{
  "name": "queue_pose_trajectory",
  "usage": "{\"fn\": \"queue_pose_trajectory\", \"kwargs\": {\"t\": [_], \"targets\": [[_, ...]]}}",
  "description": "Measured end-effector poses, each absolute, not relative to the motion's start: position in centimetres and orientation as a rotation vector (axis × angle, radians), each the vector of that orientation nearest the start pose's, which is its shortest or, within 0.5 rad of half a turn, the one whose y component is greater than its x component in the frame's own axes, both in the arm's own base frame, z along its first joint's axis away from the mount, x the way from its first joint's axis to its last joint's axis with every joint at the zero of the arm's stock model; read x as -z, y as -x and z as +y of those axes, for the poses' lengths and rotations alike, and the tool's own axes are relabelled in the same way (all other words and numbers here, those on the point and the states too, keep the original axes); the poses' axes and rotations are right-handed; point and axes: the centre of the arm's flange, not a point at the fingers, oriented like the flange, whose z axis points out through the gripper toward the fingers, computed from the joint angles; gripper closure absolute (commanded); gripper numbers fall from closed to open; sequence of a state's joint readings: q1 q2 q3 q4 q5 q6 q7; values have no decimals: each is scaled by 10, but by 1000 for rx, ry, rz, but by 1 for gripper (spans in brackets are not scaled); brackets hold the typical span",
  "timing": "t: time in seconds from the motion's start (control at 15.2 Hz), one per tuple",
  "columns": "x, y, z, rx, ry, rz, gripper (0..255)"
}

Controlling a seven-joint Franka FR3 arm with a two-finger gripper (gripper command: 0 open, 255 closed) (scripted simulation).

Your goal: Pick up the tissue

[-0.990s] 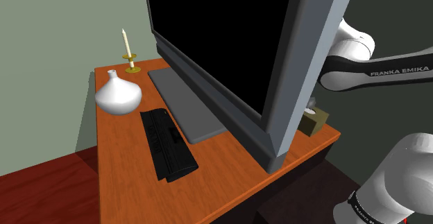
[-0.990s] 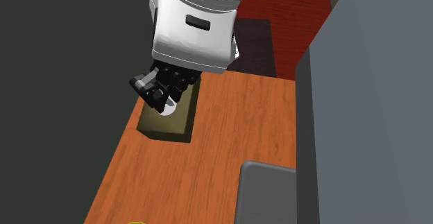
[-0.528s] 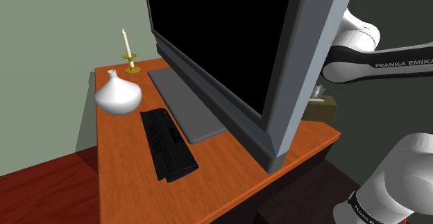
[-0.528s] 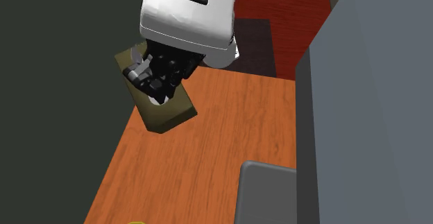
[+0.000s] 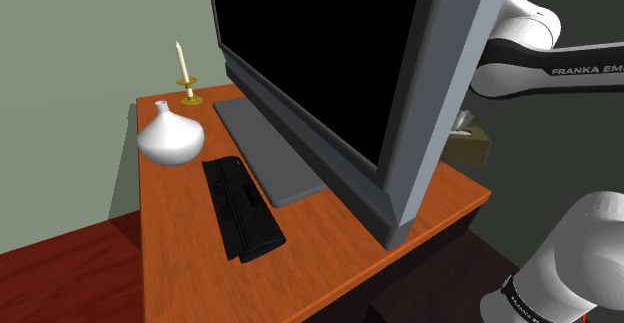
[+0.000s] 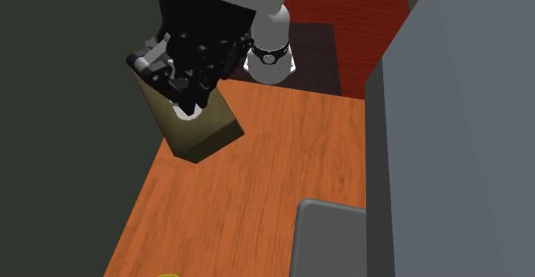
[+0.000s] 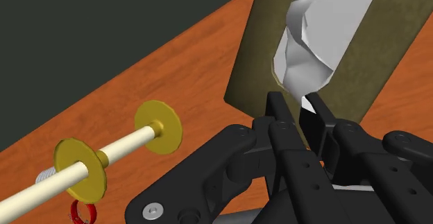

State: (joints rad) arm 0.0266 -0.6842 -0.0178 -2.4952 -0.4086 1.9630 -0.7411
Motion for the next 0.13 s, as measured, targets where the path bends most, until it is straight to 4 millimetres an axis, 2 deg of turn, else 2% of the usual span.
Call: {"fn": "queue_pose_trajectory", "kwargs": {"t": [0.13], "targets": [[-541, -361, -23, 12, 3208, -1514, 255]]}}
